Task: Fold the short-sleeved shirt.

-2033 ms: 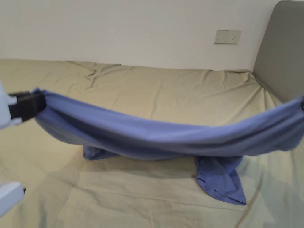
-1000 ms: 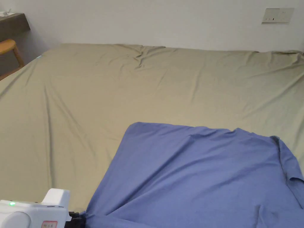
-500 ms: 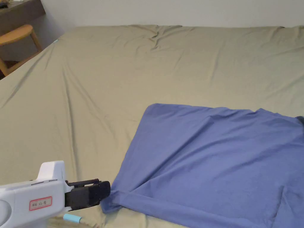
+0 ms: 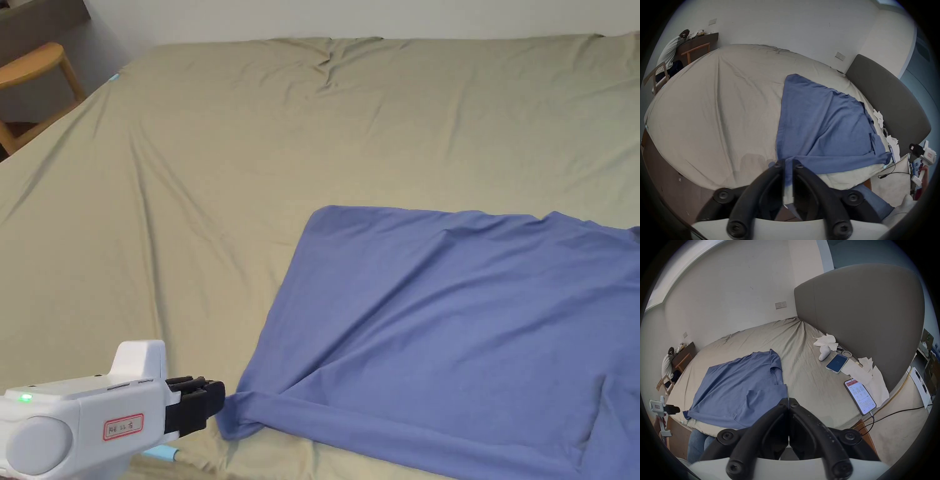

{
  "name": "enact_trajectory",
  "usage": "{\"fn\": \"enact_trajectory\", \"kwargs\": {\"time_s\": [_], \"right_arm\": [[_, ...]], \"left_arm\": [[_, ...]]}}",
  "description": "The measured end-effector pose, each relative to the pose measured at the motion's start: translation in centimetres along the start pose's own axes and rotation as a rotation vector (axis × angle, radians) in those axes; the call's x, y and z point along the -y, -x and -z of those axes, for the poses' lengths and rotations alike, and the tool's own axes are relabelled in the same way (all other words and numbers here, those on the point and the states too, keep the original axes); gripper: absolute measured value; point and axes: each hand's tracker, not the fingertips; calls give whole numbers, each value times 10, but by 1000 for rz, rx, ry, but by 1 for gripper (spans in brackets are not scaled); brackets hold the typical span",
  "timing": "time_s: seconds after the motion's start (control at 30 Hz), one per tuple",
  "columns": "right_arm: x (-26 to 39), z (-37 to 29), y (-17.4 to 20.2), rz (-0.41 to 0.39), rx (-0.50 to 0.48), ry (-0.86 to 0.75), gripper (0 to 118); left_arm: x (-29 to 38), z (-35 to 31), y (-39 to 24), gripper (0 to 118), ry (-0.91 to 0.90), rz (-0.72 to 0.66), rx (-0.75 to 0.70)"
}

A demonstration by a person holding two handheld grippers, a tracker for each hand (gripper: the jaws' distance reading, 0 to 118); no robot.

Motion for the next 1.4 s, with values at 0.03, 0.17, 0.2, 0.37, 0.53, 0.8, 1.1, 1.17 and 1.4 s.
{"fn": "enact_trajectory", "kwargs": {"time_s": [0.03, 0.17, 0.2, 0.37, 0.53, 0.8, 1.1, 1.17, 1.4], "right_arm": [[0, -1, 1, -2, 10, -7, 1], [1, -7, -1, -1, 15, -11, 1], [2, -8, -1, -1, 18, -10, 1], [6, -9, -4, -4, 35, -1, 1], [6, -8, -4, 6, 35, 4, 1], [15, 12, -3, 6, 30, 40, 1], [22, 66, -1, -51, -39, 199, 118], [37, 87, -4, -68, -91, 195, 105], [48, 134, -4, -75, -97, 287, 51]], "left_arm": [[-2, 8, 3, 25, 19, 3, -10], [2, 28, 5, 110, 72, 21, 16], [1, 30, 6, 110, 81, 8, 16], [2, 51, -8, 23, 151, 37, -7], [10, 47, -22, 2, 147, 30, -1], [-3, 14, -14, 2, 46, 11, -14], [-9, -12, -29, 2, -33, -24, 43], [-12, -6, -15, 2, -28, -23, 41], [-9, -2, -29, 2, -6, -16, 34]]}}
